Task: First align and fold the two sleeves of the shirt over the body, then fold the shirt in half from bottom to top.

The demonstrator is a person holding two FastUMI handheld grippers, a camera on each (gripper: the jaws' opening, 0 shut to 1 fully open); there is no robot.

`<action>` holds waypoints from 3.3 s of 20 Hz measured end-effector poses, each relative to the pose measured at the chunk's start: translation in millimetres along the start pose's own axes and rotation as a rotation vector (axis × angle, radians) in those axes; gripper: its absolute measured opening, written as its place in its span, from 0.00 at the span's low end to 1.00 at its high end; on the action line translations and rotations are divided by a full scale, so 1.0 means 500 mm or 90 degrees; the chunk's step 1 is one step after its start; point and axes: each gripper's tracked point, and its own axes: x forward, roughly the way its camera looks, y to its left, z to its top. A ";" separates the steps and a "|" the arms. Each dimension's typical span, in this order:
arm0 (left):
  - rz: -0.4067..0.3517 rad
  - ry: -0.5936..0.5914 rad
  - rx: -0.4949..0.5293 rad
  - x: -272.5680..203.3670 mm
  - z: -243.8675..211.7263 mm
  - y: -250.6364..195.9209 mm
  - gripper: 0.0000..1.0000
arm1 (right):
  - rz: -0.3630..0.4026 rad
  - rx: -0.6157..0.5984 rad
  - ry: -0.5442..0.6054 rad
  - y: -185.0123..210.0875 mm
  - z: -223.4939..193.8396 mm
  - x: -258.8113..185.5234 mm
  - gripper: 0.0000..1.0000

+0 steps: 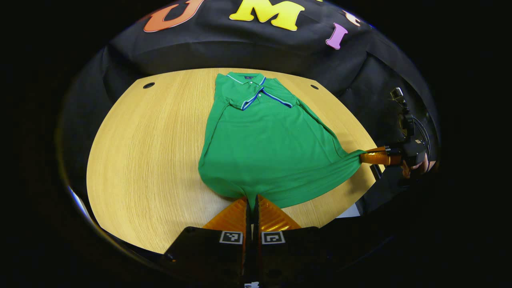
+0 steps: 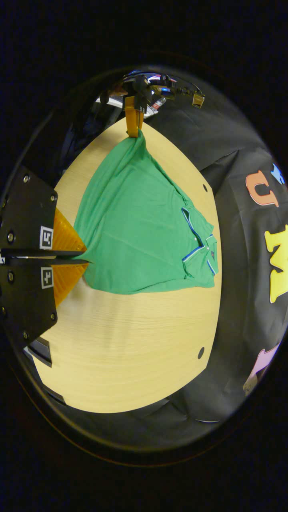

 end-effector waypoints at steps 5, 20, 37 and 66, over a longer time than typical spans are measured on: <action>-0.004 -0.027 0.019 -0.017 0.048 0.002 0.03 | 0.002 0.000 -0.027 -0.001 0.054 -0.022 0.05; -0.009 -0.111 0.078 -0.021 0.233 0.019 0.03 | -0.005 0.018 -0.087 -0.041 0.224 -0.057 0.01; 0.014 -0.192 0.116 -0.017 0.464 0.064 0.03 | 0.002 0.058 -0.155 -0.074 0.461 -0.049 0.01; 0.057 -0.246 -0.011 0.205 0.711 0.193 0.03 | -0.052 0.090 -0.222 -0.151 0.751 0.173 0.01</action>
